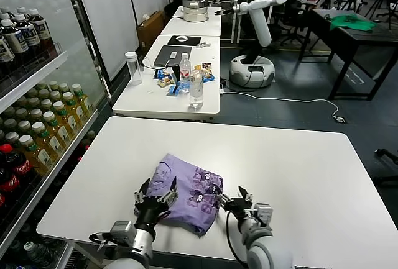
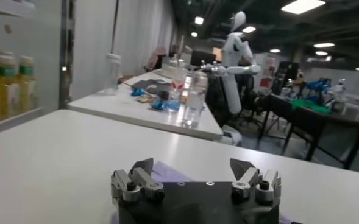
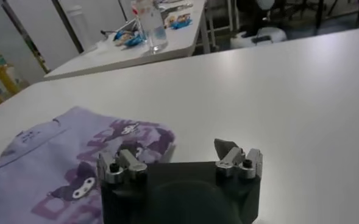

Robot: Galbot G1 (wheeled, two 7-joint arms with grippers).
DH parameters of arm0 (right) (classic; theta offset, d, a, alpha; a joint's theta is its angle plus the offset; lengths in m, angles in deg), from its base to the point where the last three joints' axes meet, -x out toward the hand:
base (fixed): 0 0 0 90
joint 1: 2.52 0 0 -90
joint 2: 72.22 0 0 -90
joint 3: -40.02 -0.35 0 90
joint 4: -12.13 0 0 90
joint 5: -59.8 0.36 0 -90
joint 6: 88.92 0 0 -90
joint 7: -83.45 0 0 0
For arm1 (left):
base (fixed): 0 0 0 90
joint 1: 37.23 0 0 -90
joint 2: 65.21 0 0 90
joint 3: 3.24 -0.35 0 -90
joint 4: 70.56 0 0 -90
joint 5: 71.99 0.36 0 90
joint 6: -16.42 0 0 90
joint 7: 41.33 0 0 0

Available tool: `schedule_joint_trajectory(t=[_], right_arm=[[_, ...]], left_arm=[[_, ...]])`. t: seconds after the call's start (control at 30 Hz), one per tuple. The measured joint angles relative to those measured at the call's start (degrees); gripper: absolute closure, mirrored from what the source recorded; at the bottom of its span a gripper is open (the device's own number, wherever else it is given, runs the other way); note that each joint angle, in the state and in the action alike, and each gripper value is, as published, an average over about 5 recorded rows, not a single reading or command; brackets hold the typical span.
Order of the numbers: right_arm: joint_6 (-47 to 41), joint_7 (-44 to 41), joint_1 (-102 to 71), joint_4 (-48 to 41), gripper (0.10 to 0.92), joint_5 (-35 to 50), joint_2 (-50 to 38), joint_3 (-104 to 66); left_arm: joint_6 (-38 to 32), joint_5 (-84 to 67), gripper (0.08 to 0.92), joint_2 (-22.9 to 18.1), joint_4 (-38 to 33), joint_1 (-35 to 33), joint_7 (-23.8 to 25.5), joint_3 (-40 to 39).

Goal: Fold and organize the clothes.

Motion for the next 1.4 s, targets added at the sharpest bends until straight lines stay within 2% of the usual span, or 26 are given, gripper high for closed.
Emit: schedule_joint_trajectory(t=[0.37,0.77,0.87,1.4], right_arm=[[-0.06,3.36,3.27,-4.46,0.522,4.43,3.01,2.35],[-0.45,3.36,6.1,-5.2,0.862,4.63,0.94,0.74],[-0.85,2.61,7.3,-5.58,0.9,4.06,-1.02,-0.37],[-1.63,-7.59,16.84,-14.21,0.903,-3.14,-17.32,-8.06]], left_arm=[[-1.47,-0.45,0.177,0.66,-1.18,-3.03,-0.09,4.09],[-2.25,-0.7,0.177,1.06,-2.36,-5.26,-0.08,5.71],[-2.28,-0.74,0.177,1.1,-2.72,-5.67,-0.04,5.82],[-2.85,0.23,0.177,0.45,-3.25,-7.48,0.28,5.01]])
